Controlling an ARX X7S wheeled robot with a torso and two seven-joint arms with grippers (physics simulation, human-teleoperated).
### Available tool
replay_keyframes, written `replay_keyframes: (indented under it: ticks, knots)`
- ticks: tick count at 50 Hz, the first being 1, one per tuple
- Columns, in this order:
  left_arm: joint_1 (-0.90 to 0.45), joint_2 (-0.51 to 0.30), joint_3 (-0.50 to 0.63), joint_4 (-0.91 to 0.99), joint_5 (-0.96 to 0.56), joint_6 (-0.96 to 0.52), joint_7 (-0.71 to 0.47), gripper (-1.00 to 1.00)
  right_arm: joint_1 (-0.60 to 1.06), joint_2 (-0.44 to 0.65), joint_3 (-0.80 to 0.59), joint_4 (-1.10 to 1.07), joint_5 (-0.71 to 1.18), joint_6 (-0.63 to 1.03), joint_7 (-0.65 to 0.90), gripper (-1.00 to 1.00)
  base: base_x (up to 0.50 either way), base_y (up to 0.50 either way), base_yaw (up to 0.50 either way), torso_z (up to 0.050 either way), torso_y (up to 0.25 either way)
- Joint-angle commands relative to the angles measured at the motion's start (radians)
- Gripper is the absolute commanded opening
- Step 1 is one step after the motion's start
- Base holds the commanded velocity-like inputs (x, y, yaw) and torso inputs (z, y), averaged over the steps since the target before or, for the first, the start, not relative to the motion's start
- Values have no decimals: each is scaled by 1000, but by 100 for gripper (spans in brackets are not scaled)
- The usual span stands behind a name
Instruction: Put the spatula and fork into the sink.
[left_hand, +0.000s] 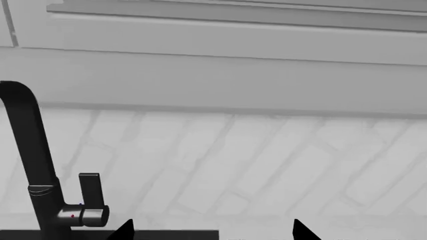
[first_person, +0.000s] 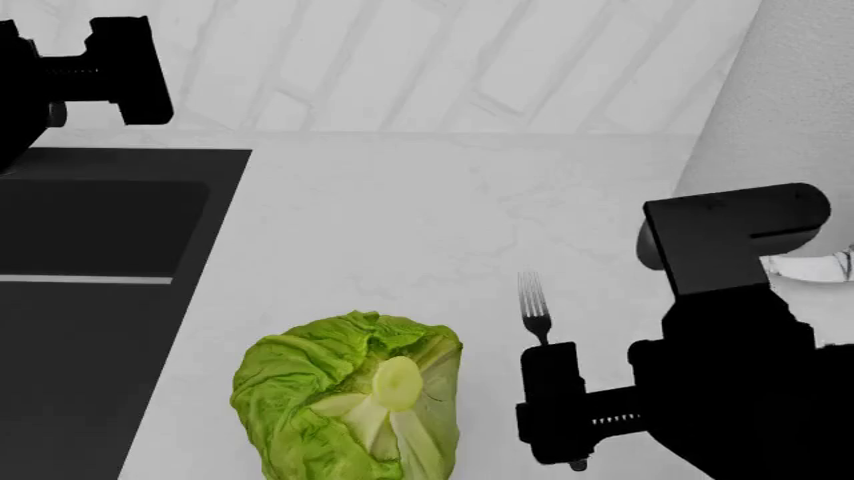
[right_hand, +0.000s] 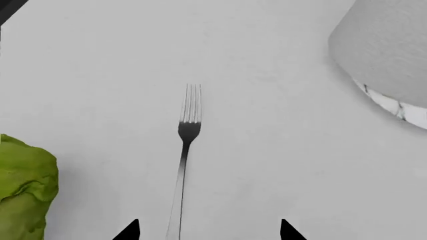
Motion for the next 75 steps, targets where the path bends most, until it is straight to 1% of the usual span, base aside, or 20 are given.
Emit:
replay_keyframes:
  ticks: [1, 16, 21, 24, 27, 42, 51, 59, 63, 64, 75]
  knots:
    - [7, 9, -4, -28, 10, 25, 16, 100, -53, -28, -31, 15, -26, -13, -24, 100, 0, 0, 0, 0, 0]
    - [13, 10, 5, -39, 5, 36, 13, 100, -85, -49, -53, 47, -153, -23, -143, 100, 0, 0, 0, 0, 0]
    - [15, 8, 7, -39, 3, 38, 13, 100, -70, -70, -77, 78, -219, -23, -215, 100, 0, 0, 0, 0, 0]
    - [15, 3, 8, -36, 2, 36, 13, 100, -69, -69, -96, 93, -295, -31, -297, 100, 0, 0, 0, 0, 0]
    - [17, 2, 9, -37, 1, 37, 12, 100, -77, -68, -105, 102, -317, -40, -323, 100, 4, 0, 1, 0, 0]
    - [20, -3, 14, -48, -2, 48, 9, 100, -109, -81, -160, 143, -343, -43, -347, 100, 5, 0, 3, -2, 0]
    - [27, -5, 12, -45, -8, 49, 6, 100, -89, -100, -205, 166, -350, -22, -351, 100, 6, 0, 4, -4, 0]
    - [31, -7, 12, -37, -14, 45, 1, 100, -135, -93, -223, 189, -397, -67, -422, 100, 6, 2, 6, -5, 0]
    - [31, -9, 11, -35, -16, 42, -1, 100, -149, -90, -226, 194, -400, -77, -432, 100, 6, 3, 7, -3, 0]
    - [30, -9, 12, -35, -16, 42, -1, 100, -153, -88, -229, 190, -405, -80, -435, -100, 13, 3, 7, -10, 0]
    - [30, -11, 14, -30, -22, 38, -7, 100, -159, -60, -205, 158, -396, -109, -348, -100, 3, 1, 4, -3, 0]
